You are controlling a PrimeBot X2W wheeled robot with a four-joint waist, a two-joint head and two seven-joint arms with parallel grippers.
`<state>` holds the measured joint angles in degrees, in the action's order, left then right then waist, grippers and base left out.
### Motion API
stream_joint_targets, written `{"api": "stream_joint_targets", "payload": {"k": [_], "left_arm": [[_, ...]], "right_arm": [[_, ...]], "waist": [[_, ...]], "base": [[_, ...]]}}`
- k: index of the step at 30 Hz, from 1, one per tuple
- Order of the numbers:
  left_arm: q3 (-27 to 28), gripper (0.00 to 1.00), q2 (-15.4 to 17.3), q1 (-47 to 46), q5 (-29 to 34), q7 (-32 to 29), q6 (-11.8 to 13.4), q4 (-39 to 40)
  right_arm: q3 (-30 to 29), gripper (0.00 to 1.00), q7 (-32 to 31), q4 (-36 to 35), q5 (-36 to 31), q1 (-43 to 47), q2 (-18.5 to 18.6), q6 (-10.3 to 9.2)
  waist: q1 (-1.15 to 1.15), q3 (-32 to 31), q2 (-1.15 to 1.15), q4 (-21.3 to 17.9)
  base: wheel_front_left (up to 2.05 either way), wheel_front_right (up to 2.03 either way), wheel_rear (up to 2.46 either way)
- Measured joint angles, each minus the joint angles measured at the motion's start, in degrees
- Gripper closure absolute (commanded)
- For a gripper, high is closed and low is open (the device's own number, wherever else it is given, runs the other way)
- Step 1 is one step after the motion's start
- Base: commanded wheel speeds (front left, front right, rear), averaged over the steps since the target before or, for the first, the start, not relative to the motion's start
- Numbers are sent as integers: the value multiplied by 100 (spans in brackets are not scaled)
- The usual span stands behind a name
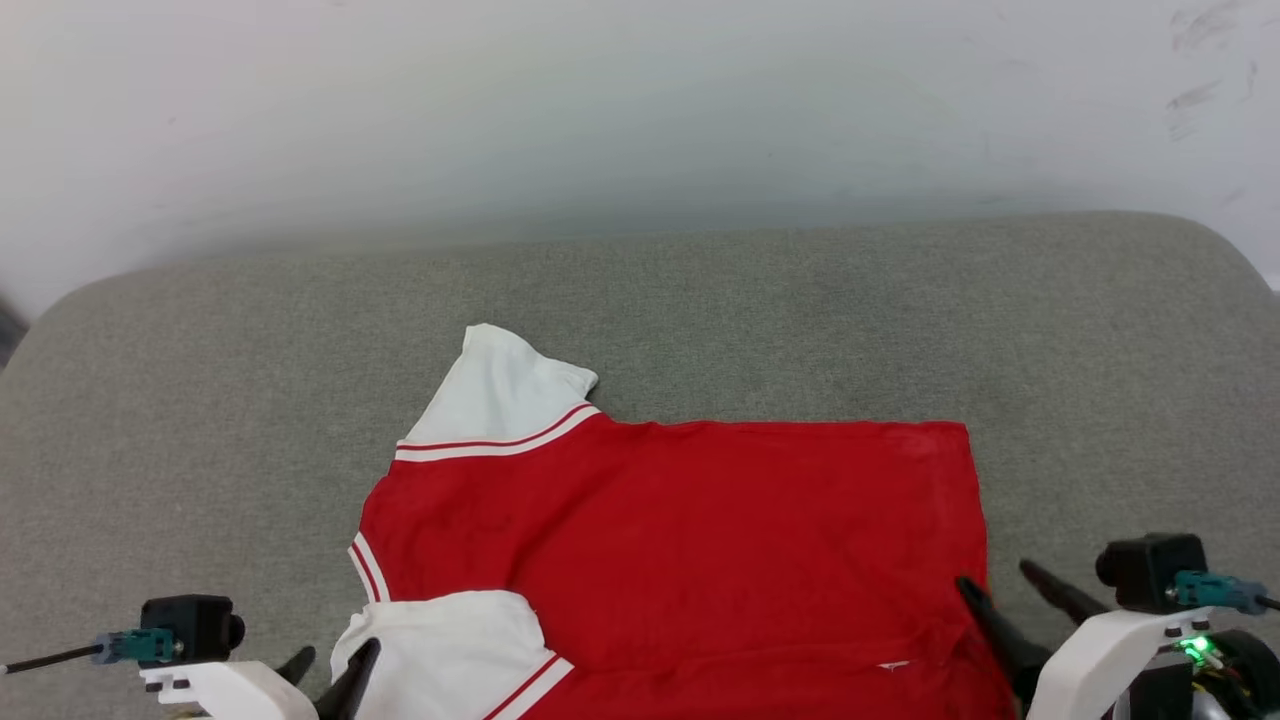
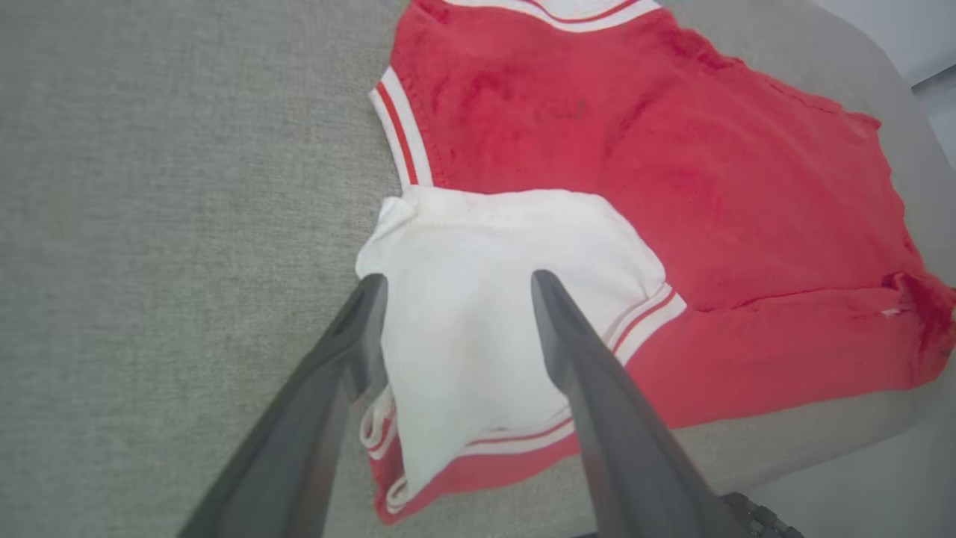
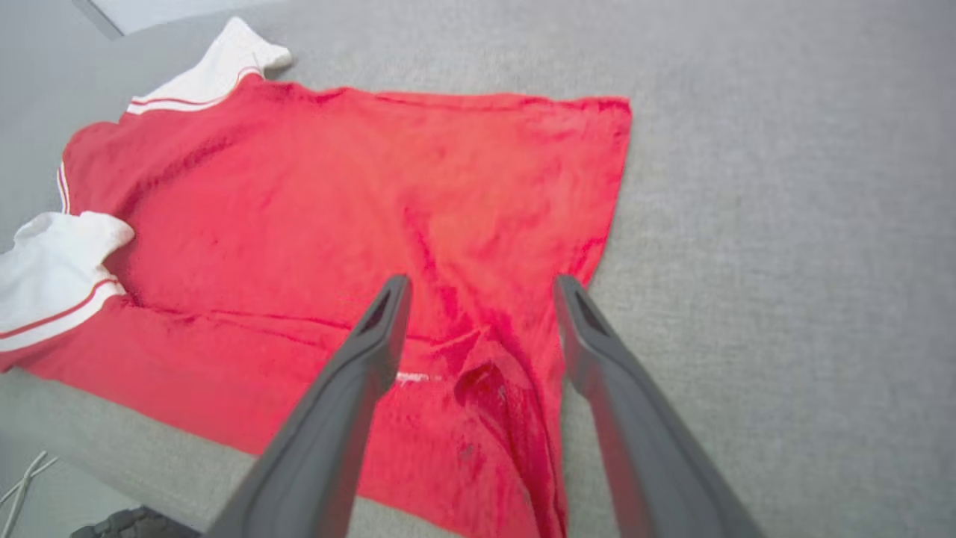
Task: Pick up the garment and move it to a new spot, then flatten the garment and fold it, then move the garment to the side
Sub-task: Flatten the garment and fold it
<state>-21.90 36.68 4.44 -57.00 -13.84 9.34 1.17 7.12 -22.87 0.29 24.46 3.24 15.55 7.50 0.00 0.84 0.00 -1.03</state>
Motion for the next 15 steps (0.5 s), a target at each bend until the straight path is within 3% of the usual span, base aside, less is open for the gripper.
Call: {"api": "stream_joint_targets", "payload": {"k": [7,15], "left_arm": [[172,0,-57,-306,584,873,81,314],[241,0,-232,-1174,1180,1593,78,358]], "right_arm": [[-356,0,1250,-280,-869,-190,-352,-1],[-519,0,1692,-491,-1259,-750,-756,0]], "waist": [[0,-13,0,-125],[0,455,0,-273]], "base": [[0,0,0],[0,0,0]]}}
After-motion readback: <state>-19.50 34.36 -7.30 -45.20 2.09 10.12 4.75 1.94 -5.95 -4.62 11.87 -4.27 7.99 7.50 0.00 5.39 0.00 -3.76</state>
